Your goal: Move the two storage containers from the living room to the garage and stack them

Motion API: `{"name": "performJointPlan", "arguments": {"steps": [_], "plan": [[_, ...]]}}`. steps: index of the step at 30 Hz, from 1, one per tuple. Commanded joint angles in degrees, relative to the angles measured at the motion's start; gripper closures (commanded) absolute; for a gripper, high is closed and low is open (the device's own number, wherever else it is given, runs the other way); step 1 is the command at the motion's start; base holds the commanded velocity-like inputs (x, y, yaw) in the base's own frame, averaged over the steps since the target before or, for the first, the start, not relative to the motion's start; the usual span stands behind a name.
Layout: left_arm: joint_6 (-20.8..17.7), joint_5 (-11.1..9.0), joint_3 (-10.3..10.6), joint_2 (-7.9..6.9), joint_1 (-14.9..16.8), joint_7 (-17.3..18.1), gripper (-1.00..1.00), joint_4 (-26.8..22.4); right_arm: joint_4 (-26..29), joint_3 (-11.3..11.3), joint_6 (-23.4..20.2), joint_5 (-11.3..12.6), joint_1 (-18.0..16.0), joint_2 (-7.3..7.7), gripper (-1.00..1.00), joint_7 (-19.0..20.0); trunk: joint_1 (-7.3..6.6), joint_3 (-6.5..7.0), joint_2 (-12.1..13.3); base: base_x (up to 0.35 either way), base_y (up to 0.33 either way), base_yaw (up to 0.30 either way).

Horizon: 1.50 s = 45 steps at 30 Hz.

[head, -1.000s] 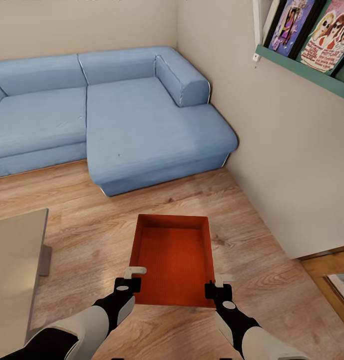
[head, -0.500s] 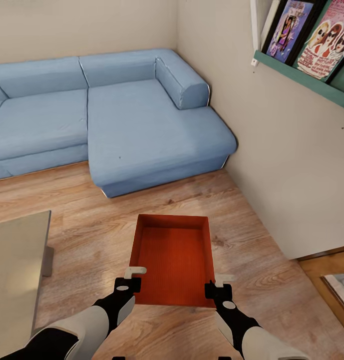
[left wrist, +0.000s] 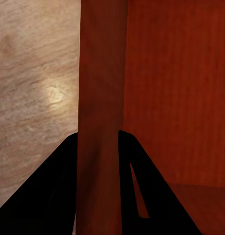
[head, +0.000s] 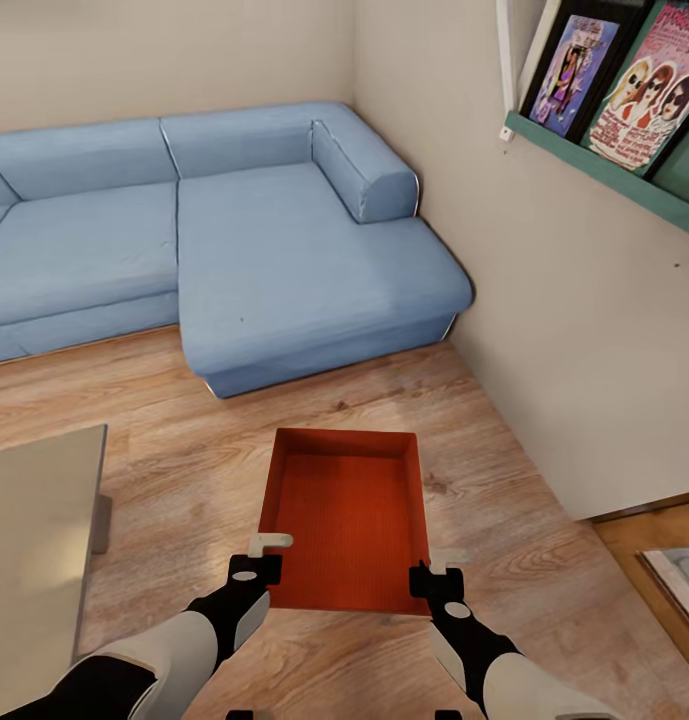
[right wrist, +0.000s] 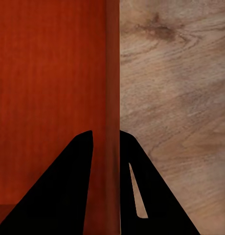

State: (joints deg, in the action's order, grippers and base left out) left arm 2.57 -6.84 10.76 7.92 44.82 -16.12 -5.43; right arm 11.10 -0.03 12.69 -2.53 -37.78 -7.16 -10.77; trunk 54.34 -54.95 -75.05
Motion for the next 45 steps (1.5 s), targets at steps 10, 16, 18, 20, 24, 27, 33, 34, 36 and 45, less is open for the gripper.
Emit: {"name": "performJointPlan", "arguments": {"steps": [10,16,18,20,24,27,33,34,36,45], "plan": [[0.3,-0.5,-0.3,-0.01,0.0,-0.7,1.0,0.2,0.1,-1.2,0.0,-0.5,-0.1,-0.42,1.0,-0.4,-2.2,1.77,4.0,0.0,0.0,0.0],[0.3,-0.5,-0.3,-0.01,0.0,-0.7,1.0,0.2,0.2,-1.3,0.0,-0.6,-0.1,-0.51,1.0,-0.3,-3.52,2.85,6.4,0.0,0.0,0.0],[0.3,-0.5,-0.3,-0.01,0.0,-0.7,1.0,0.2,0.2,-1.3,0.0,-0.7,-0.1,-0.51,1.0,-0.3,-3.96,3.21,7.2,0.0,0.0,0.0],[0.3,-0.5,-0.3,-0.01,0.0,-0.7,1.0,0.2,0.2,-1.3,0.0,-0.7,-0.1,-0.49,1.0,-0.3,-4.4,3.57,8.0,0.0,0.0,0.0],[0.3,-0.5,-0.3,-0.06,0.0,-0.7,1.0,0.2,0.2,-1.2,0.0,-0.8,-0.1,-0.48,1.0,-0.3,-5.28,4.29,9.6,0.0,0.0,0.0],[0.3,-0.5,-0.3,-0.09,0.0,-0.7,1.0,0.1,0.2,-1.2,0.0,-0.8,-0.1,-0.54,1.0,-0.3,-5.94,4.83,10.8,0.0,0.0,0.0],[0.3,-0.5,-0.3,-0.24,0.0,-0.7,1.0,0.2,0.2,-1.2,0.0,-0.8,-0.1,-0.5,1.0,-0.3,-7.25,5.9,13.2,0.0,0.0,0.0],[0.3,-0.5,-0.3,-0.25,0.0,-0.7,1.0,0.2,0.2,-1.2,0.0,-0.8,-0.1,-0.5,1.0,-0.3,-7.47,6.08,13.6,0.0,0.0,0.0],[0.3,-0.5,-0.3,-0.26,0.0,-0.7,1.0,0.2,0.1,-1.2,0.0,-0.8,-0.1,-0.51,1.0,-0.3,-7.91,6.44,14.4,0.0,0.0,0.0],[0.2,-0.5,-0.3,-0.27,0.0,-0.7,1.0,0.2,0.1,-1.2,0.0,-0.8,-0.1,-0.46,1.0,-0.3,-9.89,8.06,18.0,0.0,0.0,0.0]]}}
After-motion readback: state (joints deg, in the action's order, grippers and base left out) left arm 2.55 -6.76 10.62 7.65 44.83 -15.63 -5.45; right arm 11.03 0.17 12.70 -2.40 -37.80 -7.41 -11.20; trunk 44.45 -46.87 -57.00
